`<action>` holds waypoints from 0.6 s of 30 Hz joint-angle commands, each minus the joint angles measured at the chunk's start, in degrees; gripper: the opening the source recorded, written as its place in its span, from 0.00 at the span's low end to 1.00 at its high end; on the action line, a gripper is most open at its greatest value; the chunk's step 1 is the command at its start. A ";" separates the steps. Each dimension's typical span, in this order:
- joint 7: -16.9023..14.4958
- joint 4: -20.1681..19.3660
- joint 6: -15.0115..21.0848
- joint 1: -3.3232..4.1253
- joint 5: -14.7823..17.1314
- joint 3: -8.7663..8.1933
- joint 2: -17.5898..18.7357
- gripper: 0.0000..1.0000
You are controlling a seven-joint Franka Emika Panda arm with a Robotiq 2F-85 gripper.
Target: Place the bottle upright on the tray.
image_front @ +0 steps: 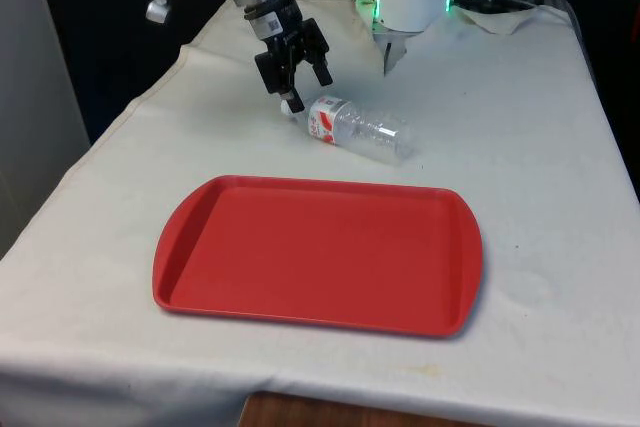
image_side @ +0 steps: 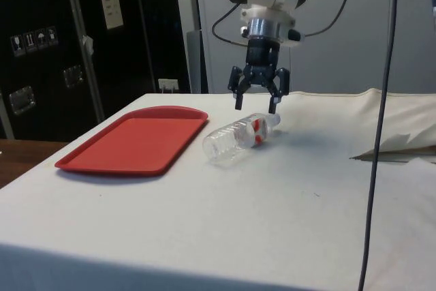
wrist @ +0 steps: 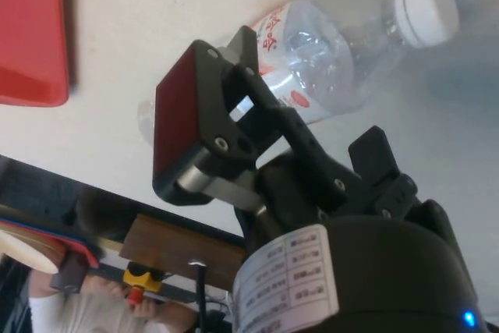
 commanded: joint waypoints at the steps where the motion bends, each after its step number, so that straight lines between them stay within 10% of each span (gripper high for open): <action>1: -0.74 0.06 0.00 -0.34 1.26 0.29 -0.17 1.00; 18: -5.39 -0.86 0.34 -0.06 6.99 -0.63 0.17 1.00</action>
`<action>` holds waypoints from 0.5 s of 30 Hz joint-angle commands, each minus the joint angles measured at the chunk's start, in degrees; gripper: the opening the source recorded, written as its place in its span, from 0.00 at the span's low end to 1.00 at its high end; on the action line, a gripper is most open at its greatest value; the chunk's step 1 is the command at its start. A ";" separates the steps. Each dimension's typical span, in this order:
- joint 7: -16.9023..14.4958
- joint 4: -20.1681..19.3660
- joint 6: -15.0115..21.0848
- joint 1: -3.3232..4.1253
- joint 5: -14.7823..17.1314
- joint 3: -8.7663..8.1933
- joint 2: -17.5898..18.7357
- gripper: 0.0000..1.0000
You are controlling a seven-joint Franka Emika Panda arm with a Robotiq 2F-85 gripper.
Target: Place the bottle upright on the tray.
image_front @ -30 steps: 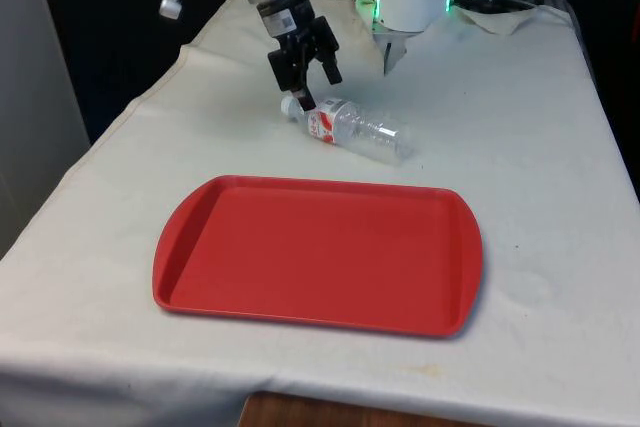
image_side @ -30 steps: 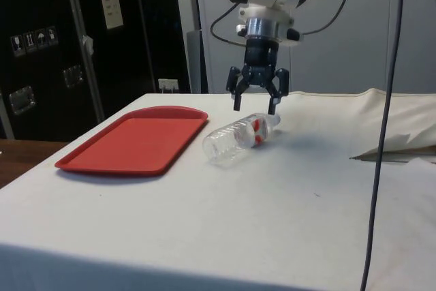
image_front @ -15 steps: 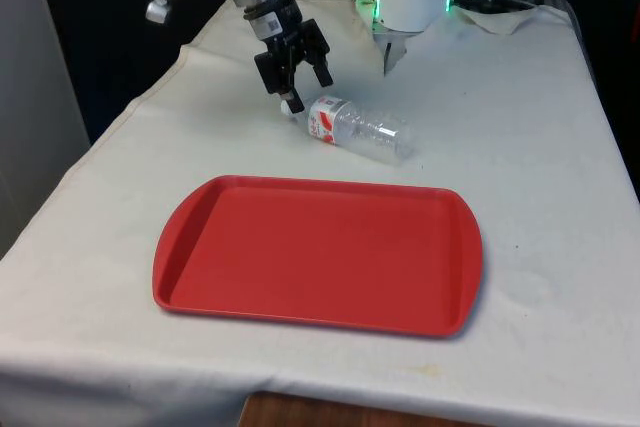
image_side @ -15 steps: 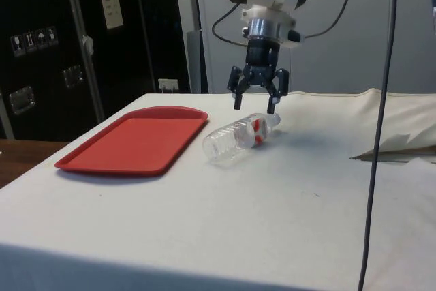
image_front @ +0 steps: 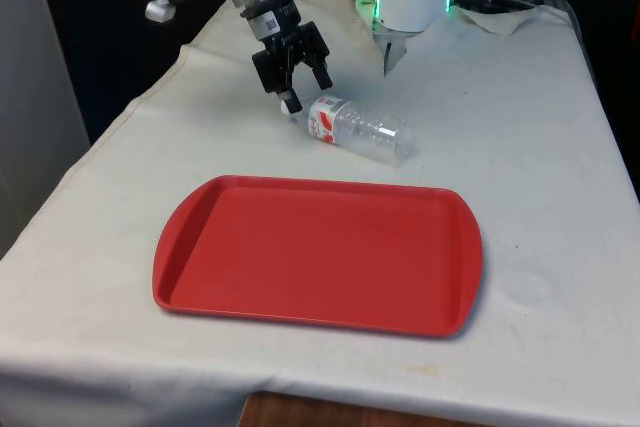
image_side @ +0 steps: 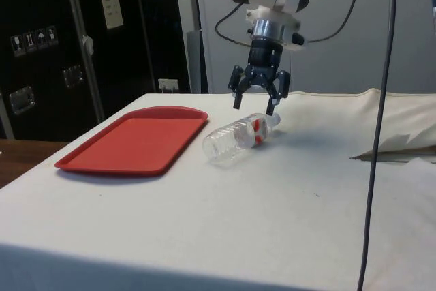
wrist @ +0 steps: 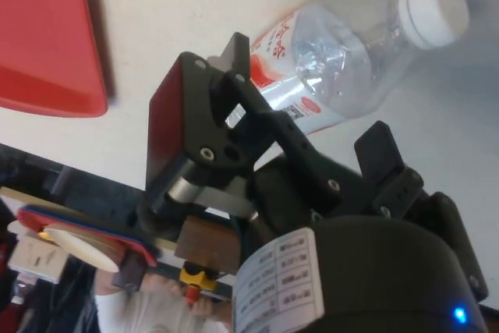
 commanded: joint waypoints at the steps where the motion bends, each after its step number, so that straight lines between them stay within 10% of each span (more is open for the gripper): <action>1: -0.92 -0.52 0.57 -0.06 1.26 0.11 -0.63 1.00; 15: -6.65 -1.55 0.69 -0.17 7.68 -0.17 0.06 1.00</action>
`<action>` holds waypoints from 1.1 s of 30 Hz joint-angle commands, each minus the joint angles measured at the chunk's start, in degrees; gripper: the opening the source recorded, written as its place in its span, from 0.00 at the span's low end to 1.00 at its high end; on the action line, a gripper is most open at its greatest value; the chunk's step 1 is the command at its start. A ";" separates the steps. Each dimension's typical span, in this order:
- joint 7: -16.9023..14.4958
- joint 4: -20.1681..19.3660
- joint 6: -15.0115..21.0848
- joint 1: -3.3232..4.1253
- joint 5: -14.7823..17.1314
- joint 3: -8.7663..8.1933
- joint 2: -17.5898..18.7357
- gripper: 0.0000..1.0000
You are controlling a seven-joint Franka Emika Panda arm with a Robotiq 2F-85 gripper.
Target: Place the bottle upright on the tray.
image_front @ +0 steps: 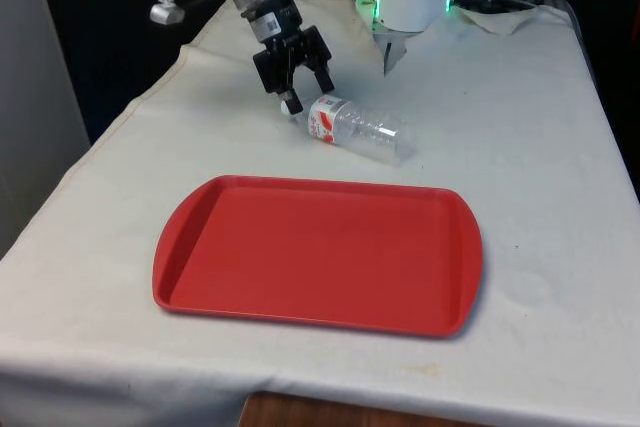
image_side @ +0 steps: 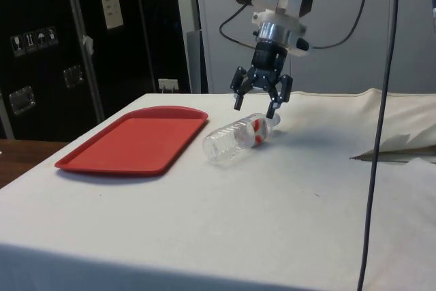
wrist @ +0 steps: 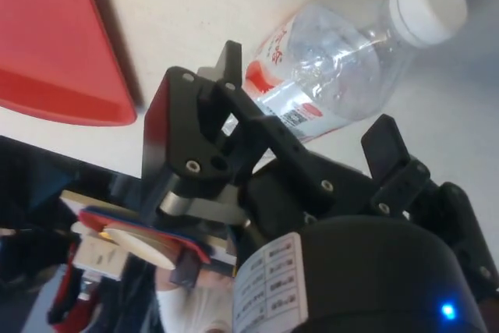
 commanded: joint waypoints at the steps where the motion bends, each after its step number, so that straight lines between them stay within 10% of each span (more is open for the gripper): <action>1: -1.09 -0.06 0.46 -0.23 1.43 0.23 -0.17 1.00; 17: -8.65 -1.38 -0.29 -0.29 9.80 -0.29 1.49 1.00; 33: -9.57 -1.78 -2.29 -0.11 10.77 -1.20 2.01 1.00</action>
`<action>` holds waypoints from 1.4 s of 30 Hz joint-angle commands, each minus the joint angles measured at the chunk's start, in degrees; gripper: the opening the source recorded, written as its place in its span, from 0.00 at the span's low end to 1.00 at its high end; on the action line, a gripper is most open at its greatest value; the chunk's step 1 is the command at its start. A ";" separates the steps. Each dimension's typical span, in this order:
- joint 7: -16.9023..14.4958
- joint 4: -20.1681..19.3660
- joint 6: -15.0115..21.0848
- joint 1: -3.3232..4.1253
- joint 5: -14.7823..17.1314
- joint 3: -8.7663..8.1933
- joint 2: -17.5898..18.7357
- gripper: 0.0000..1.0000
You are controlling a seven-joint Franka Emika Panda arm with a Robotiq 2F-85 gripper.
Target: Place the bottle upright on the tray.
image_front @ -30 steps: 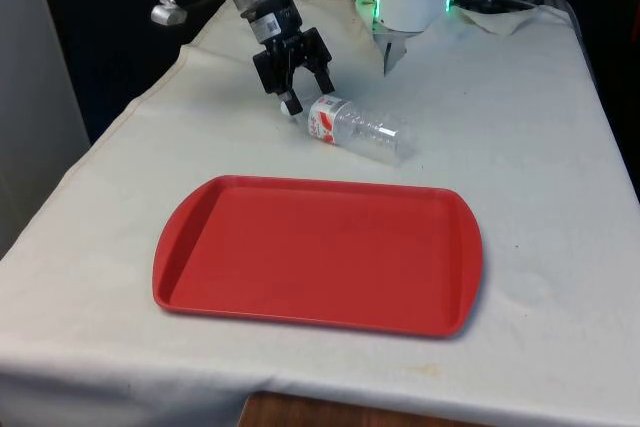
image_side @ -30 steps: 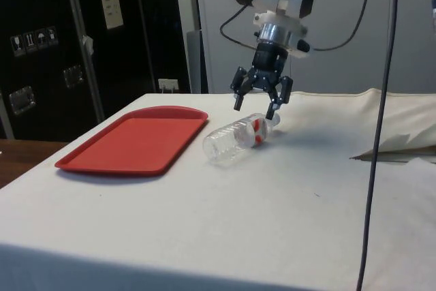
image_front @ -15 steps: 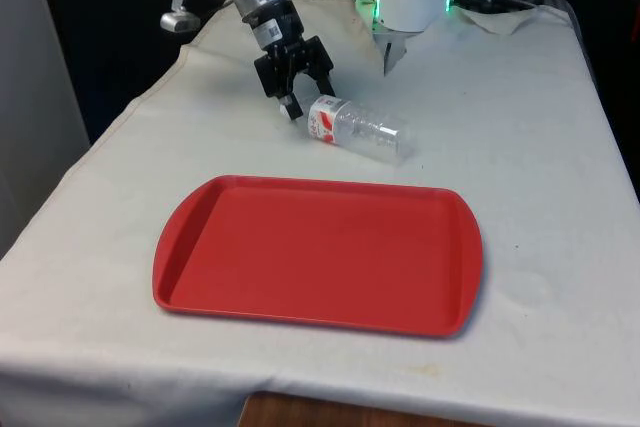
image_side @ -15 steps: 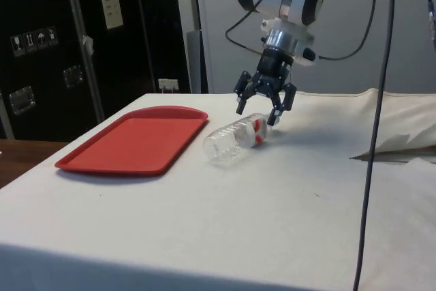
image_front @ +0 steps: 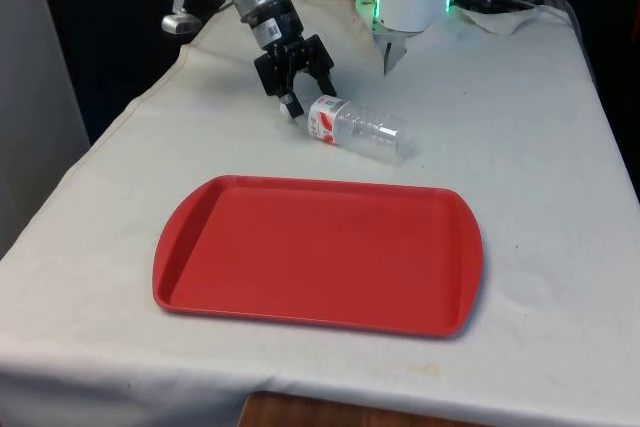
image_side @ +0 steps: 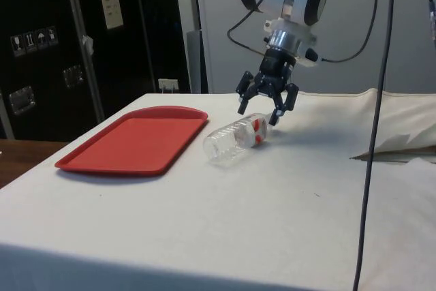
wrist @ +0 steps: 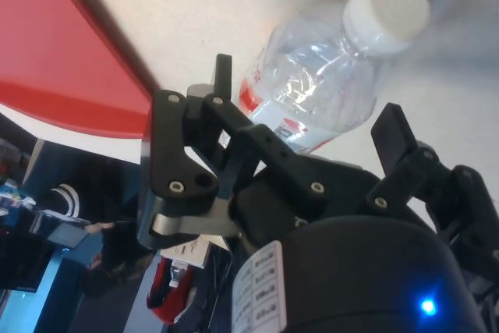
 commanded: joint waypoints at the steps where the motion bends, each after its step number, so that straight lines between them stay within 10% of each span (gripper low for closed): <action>1: -0.34 -0.06 0.17 0.00 1.03 0.29 0.06 1.00; 42: -3.72 1.09 -7.96 -0.52 7.73 -0.57 4.24 1.00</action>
